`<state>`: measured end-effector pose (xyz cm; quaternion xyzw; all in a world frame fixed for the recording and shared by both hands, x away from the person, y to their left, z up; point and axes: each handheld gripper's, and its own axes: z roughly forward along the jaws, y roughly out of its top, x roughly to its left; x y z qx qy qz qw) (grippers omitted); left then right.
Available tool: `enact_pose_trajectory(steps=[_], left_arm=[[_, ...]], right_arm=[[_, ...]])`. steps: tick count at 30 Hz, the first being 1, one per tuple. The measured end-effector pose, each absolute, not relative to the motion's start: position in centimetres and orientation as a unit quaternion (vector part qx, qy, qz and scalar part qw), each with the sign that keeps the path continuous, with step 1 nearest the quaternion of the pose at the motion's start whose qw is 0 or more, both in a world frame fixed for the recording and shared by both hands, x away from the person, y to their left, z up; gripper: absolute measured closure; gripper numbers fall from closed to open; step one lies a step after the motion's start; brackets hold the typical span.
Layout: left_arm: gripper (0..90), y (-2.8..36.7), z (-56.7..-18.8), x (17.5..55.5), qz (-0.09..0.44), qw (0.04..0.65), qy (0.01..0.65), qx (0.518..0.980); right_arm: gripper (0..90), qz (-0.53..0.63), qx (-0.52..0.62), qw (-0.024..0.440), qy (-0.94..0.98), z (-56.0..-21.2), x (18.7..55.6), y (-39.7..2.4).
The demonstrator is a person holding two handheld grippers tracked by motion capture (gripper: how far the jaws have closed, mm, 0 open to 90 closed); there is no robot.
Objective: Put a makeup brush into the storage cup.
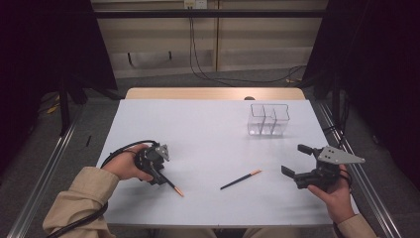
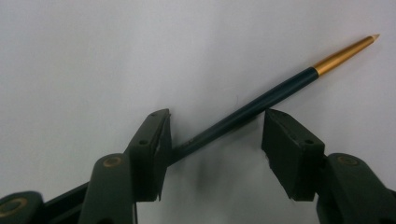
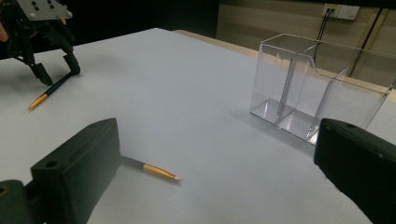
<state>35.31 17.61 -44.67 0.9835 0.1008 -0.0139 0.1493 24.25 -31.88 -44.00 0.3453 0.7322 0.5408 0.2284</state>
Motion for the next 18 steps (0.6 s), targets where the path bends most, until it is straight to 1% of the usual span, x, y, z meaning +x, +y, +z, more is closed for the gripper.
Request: enact_pose_trajectory(steps=[1,2,4,6,7,8,9,10,12,16,18], left_arm=[[44.3,17.59,-44.66,35.32,-0.014,0.149,0.103,0.983],[49.5,17.61,-44.6,35.3,-0.015,0.148,0.109,0.983],[53.2,17.62,-44.54,35.22,-0.014,0.146,0.109,0.983],[58.9,17.6,-44.51,35.11,-0.016,0.145,0.103,0.984],[58.9,17.58,-44.49,35.06,-0.017,0.145,0.104,0.984],[66.9,17.57,-44.45,35.12,-0.02,0.142,0.107,0.984],[70.4,17.62,-44.42,35.13,-0.024,0.144,0.123,0.982],[73.0,17.62,-44.42,35.13,-0.024,0.144,0.123,0.982],[74.7,17.72,-44.46,35.19,-0.025,0.146,0.123,0.981],[83.9,17.8,-44.48,35.27,-0.031,0.147,0.141,0.979],[84.6,17.66,-44.49,35.2,-0.031,0.144,0.147,0.978]], right_arm=[[0.0,0.54,0.346,0.229,0.732,-43.99,24.24,-31.9],[0.1,0.539,0.347,0.229,0.733,-44.0,24.21,-31.93],[0.1,0.54,0.347,0.229,0.732,-44.0,24.19,-31.94],[0.2,0.54,0.347,0.23,0.731,-44.0,24.19,-31.96],[0.2,0.54,0.347,0.23,0.731,-44.0,24.19,-31.96],[0.2,0.54,0.347,0.229,0.731,-44.0,24.18,-31.97],[0.4,0.54,0.347,0.229,0.731,-44.0,24.18,-31.97],[0.4,0.54,0.347,0.229,0.731,-44.0,24.18,-31.97],[0.5,0.541,0.346,0.23,0.731,-43.98,24.17,-31.96],[0.5,0.54,0.347,0.23,0.732,-43.99,24.17,-31.95],[0.5,0.54,0.346,0.23,0.732,-44.0,24.18,-31.93]])
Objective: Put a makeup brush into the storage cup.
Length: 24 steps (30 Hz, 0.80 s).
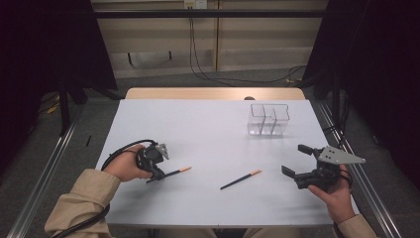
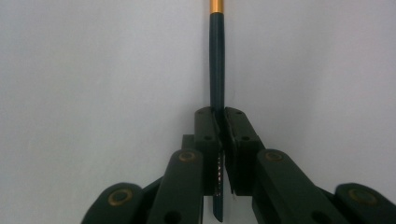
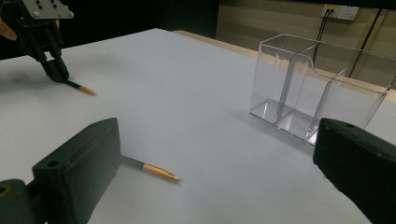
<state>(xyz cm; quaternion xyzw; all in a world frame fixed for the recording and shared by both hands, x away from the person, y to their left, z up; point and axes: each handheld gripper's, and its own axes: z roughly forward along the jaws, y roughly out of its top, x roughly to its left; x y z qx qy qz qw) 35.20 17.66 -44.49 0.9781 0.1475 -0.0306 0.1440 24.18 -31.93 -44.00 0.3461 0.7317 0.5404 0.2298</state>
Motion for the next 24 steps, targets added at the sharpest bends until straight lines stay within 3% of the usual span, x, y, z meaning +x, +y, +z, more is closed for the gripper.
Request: enact_pose_trajectory(steps=[24], left_arm=[[84.8,17.02,-44.33,35.75,-0.048,0.118,0.209,0.97]], right_arm=[[0.5,0.54,0.345,0.229,0.733,-44.02,24.21,-31.94]])
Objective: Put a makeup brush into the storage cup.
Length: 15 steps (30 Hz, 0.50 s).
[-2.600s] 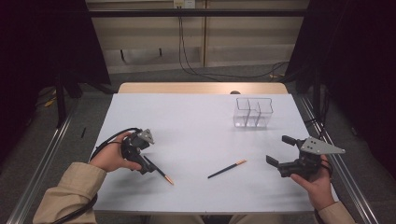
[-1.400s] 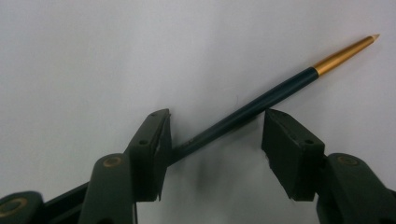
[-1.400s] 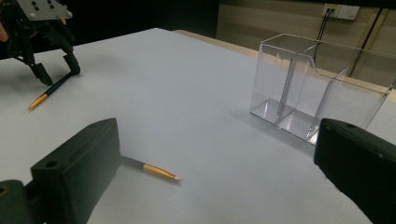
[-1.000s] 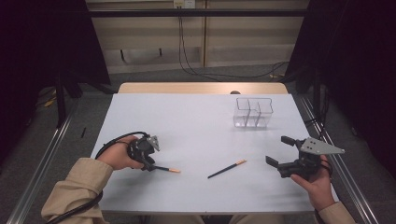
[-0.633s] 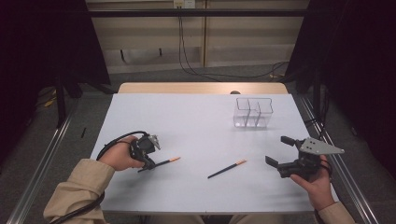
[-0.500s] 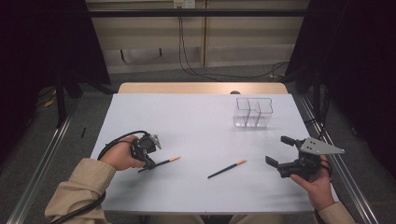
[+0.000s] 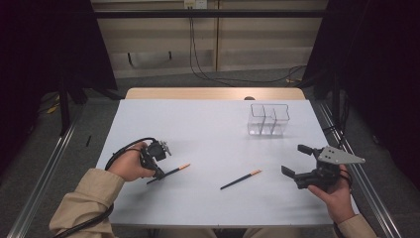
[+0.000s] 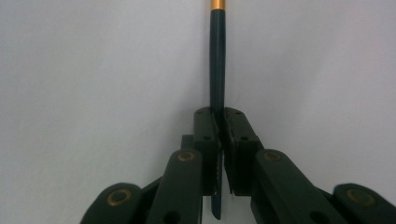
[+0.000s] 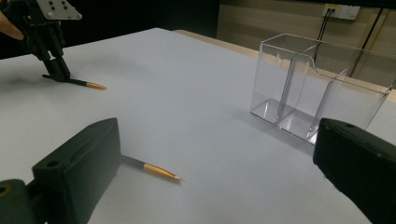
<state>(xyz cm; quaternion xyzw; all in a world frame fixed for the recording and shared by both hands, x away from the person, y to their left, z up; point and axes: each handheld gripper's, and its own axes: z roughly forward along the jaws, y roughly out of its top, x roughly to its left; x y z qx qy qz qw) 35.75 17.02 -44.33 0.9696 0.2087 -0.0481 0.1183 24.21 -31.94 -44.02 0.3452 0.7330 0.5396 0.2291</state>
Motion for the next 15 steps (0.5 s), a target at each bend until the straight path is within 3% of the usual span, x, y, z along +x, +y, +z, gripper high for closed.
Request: enact_pose_trajectory(steps=[9,15], left_arm=[[84.7,17.28,-44.27,35.69,-0.065,0.133,0.221,0.964],[84.8,17.7,-44.16,35.74,-0.069,0.175,0.241,0.952]], right_arm=[[0.5,0.538,0.346,0.229,0.733,-44.03,24.25,-31.97],[0.5,0.539,0.345,0.229,0.733,-44.02,24.26,-31.91]])
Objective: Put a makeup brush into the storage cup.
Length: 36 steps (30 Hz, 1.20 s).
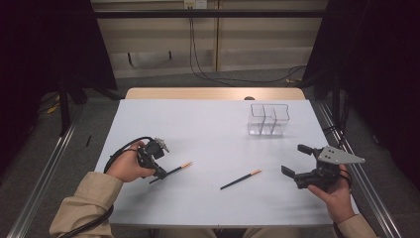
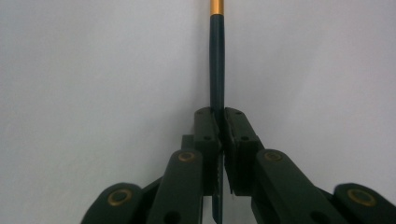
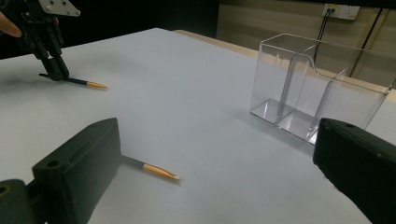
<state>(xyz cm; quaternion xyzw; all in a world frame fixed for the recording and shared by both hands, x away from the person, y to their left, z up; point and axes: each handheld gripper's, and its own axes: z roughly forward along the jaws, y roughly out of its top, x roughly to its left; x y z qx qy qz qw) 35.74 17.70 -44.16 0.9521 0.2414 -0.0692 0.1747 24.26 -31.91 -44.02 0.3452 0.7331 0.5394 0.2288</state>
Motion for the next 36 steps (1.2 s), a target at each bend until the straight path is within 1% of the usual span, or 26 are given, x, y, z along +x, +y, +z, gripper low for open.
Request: enact_pose_trajectory(steps=[13,19,23,30,36], left_arm=[[84.8,17.8,-44.1,35.6,-0.071,0.239,0.272,0.93],[84.7,17.4,-44.3,35.5,-0.06,0.196,0.266,0.942],[84.6,16.9,-44.3,35.5,-0.043,0.154,0.245,0.956],[83.2,16.2,-44.4,35.5,-0.039,0.124,0.232,0.964],[84.4,15.0,-44.3,35.2,-0.021,0.083,0.225,0.971]], right_arm=[[0.5,0.54,0.345,0.229,0.733,-44.0,24.3,-31.9],[0.5,0.541,0.344,0.229,0.733,-44.0,24.3,-31.9],[0.5,0.54,0.344,0.23,0.733,-44.0,24.3,-31.9],[0.5,0.539,0.344,0.23,0.733,-44.0,24.3,-31.9],[0.5,0.539,0.343,0.231,0.734,-44.0,24.3,-31.8]])
